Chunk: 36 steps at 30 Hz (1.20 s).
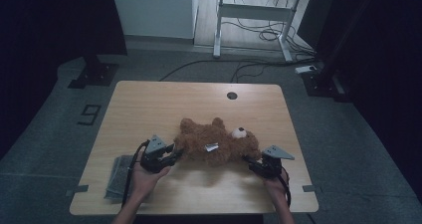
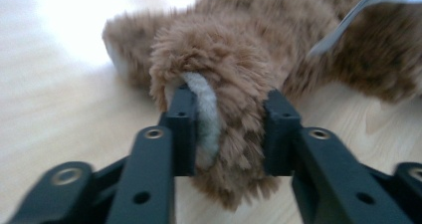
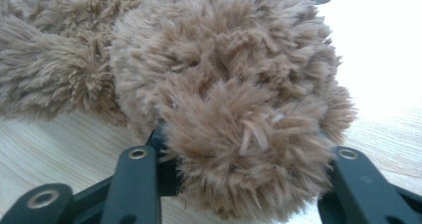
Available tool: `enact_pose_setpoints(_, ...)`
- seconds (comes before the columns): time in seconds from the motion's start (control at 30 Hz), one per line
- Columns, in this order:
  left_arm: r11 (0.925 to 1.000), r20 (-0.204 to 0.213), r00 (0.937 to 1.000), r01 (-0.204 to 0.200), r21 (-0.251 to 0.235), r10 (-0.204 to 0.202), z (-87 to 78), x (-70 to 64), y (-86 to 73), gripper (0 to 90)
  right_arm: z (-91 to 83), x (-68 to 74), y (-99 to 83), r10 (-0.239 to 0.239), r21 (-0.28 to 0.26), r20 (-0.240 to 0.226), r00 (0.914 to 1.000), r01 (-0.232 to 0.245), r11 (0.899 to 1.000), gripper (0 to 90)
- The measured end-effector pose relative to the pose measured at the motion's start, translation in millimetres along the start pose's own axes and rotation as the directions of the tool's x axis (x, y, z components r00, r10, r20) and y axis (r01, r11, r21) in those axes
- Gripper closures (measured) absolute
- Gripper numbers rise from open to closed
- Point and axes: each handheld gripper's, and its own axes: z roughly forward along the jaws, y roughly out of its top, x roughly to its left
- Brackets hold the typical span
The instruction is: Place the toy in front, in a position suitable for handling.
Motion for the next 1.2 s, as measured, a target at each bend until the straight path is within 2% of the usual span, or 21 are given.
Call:
enact_pose_setpoints(0.03,1.0,0.003,1.0,0.006,0.005,-0.006,-0.3,1.5,-2.1,58.7,0.0,-1.1,-0.1,0.0,0.0,-0.006,1.0,0.0,1.0,50.7)
enact_pose_setpoints(0.07,0.9999,0.007,0.9999,0.012,0.007,-0.012,-2.0,2.7,-4.2,51.1,0.5,-2.9,-0.9,0.002,-0.008,-0.013,0.9999,-0.002,1.0,48.1)
enact_pose_setpoints(0.1,0.9998,0.007,0.9998,0.017,0.013,-0.017,-4.6,3.8,-6.2,51.1,0.5,-2.9,-0.9,0.002,-0.008,-0.013,0.9999,-0.002,1.0,48.1)
enact_pose_setpoints(0.2,0.9991,-0.011,0.9991,0.041,0.013,-0.041,-18.1,7.5,-16.5,39.1,0.5,-4.3,-3.2,0.015,-0.018,-0.014,0.9998,-0.015,1.0,43.7)
enact_pose_setpoints(0.3,0.9985,-0.042,0.9976,0.054,0.006,-0.054,-28.5,11.3,-26.4,34.9,1.4,-5.4,-3.7,0.044,-0.026,-0.018,0.9989,-0.044,0.999,40.6)
enact_pose_setpoints(0.33,0.9987,-0.048,0.9977,0.048,0.015,-0.047,-31.7,13.1,-28.1,31.2,2.6,-5.9,-3.5,0.046,-0.031,-0.016,0.9988,-0.047,0.998,39.2)
enact_pose_setpoints(0.37,0.9988,-0.057,0.9974,0.045,0.018,-0.044,-35.8,14.7,-29.6,31.2,2.6,-5.9,-3.5,0.046,-0.031,-0.016,0.9988,-0.047,0.998,39.2)
enact_pose_setpoints(0.47,0.9984,-0.075,0.9957,0.052,-0.022,-0.054,-50.7,18.8,-36.7,27.5,2.5,-5.6,-3.9,0.049,-0.034,-0.018,0.9987,-0.049,0.998,36.7)
enact_pose_setpoints(0.57,0.9975,-0.1,0.9926,0.067,-0.023,-0.069,-59.9,20.5,-45.4,25.5,0.5,-4.5,-7.6,0.055,-0.039,-0.022,0.9983,-0.056,0.998,36.1)
enact_pose_setpoints(0.67,0.9985,-0.112,0.9929,0.046,0.031,-0.042,-59.8,19.3,-51.5,23.2,0.3,-3.6,-9.3,0.062,-0.046,-0.022,0.9978,-0.063,0.997,36.5)
enact_pose_setpoints(0.8,0.9975,-0.134,0.9908,0.029,0.065,-0.02,-60.6,19.1,-54.4,22.6,4.1,-4.5,-5.8,0.063,-0.05,-0.02,0.9978,-0.064,0.997,36.6)
enact_pose_setpoints(1.0,0.9912,-0.199,0.98,0.038,0.127,-0.012,-54.9,23.9,-59.7,21.1,6.3,-4.2,-5.2,0.071,-0.055,-0.016,0.9973,-0.072,0.996,36.7)
enact_pose_setpoints(1.2,0.9866,-0.194,0.9808,0.046,0.157,-0.015,-47.9,23.6,-63.2,20.3,9.0,-4.3,-4.8,0.079,-0.059,-0.017,0.9967,-0.08,0.995,36.7)
